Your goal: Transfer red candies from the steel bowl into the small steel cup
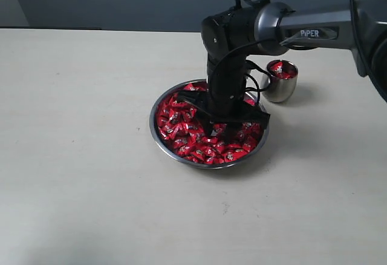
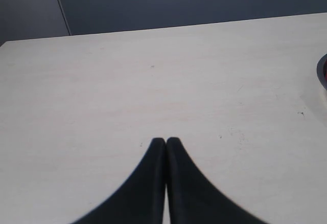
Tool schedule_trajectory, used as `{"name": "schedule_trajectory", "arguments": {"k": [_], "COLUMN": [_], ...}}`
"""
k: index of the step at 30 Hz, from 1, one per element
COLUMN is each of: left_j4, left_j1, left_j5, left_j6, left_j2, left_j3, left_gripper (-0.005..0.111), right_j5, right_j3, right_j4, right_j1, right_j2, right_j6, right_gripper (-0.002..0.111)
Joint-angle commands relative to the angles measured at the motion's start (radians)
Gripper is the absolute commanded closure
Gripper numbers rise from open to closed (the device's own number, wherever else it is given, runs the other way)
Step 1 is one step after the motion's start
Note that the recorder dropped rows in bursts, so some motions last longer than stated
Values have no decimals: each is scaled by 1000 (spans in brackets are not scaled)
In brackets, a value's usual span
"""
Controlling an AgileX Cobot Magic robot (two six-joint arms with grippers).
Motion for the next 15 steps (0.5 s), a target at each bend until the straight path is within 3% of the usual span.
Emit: {"name": "schedule_trajectory", "arguments": {"k": [1,15], "left_j4": [2,2], "left_j1": [0,0], "left_j5": [-8,-8], "left_j6": [-5,-5], "left_j2": [-5,-5], "left_j3": [-8,-8], "left_gripper": [106,106], "right_j5": [5,-66], "right_j3": [-4,-4], "right_j4": [-9,-49], "right_j1": [-28,-40], "right_j2": [-3,-2], "right_j6": [2,2], "right_gripper": [68,68]}}
